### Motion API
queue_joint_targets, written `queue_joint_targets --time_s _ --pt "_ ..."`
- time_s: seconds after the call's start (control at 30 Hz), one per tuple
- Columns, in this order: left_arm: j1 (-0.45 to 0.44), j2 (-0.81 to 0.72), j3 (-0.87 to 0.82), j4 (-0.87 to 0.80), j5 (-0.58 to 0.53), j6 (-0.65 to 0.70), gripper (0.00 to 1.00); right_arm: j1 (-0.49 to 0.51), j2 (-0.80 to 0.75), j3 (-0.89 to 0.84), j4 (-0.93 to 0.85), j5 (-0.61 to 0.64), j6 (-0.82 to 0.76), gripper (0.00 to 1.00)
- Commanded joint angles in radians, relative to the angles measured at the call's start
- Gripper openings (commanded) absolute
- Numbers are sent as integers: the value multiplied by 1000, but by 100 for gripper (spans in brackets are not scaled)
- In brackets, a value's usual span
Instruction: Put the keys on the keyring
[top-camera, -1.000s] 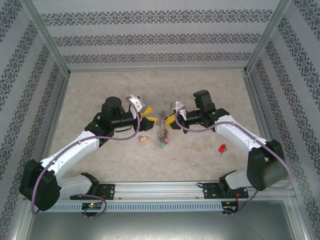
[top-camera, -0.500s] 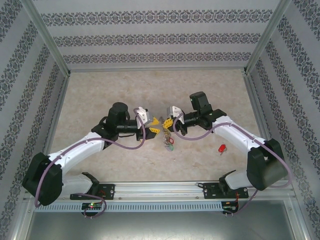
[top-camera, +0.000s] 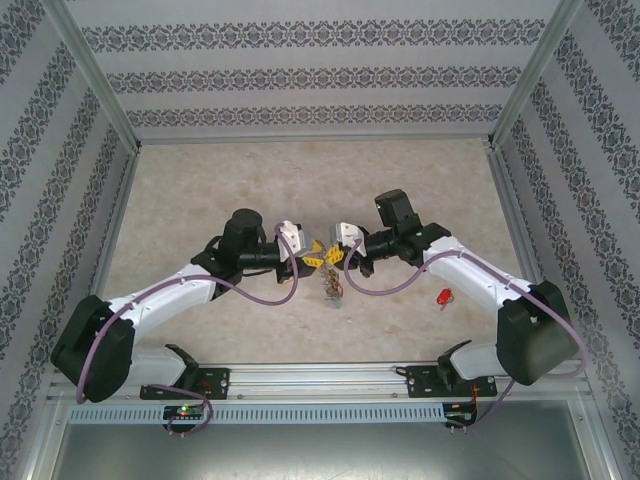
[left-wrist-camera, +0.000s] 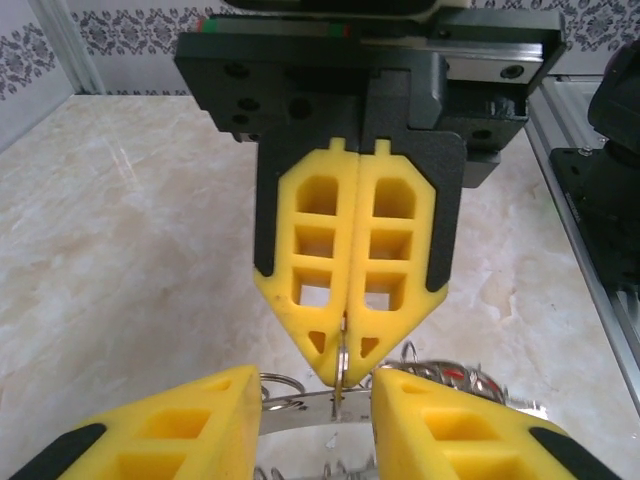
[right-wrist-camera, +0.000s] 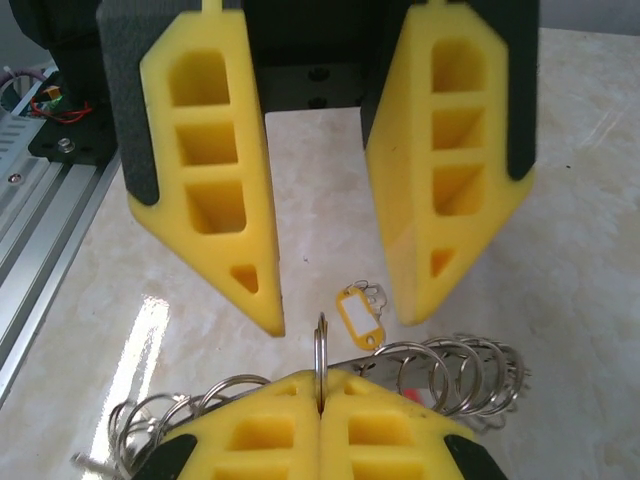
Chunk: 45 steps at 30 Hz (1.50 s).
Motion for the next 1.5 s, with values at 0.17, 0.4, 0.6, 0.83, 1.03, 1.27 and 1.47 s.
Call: queue_joint_targets --time_s 0.17,0.4,0.6,0.83,1.03,1.27,1.47 --pt "-17 15 5 -22 37 70 26 2 -19 -7 32 -87 -1 0" --pt "-17 41 27 -65 38 101 23 -1 -11 -3 42 -101 10 0" --pt "-17 31 24 -21 23 88 21 2 -3 3 42 -96 14 0" --pt "-17 14 3 59 29 42 25 2 1 5 46 -92 25 0" --pt "-18 -26 -26 75 -1 28 26 2 1 0 43 -84 18 0" --pt "-18 -17 -24 47 9 32 24 1 -5 2 54 -104 28 0" --pt "-17 3 -4 2 20 56 27 -1 -14 -3 74 -126 48 0"
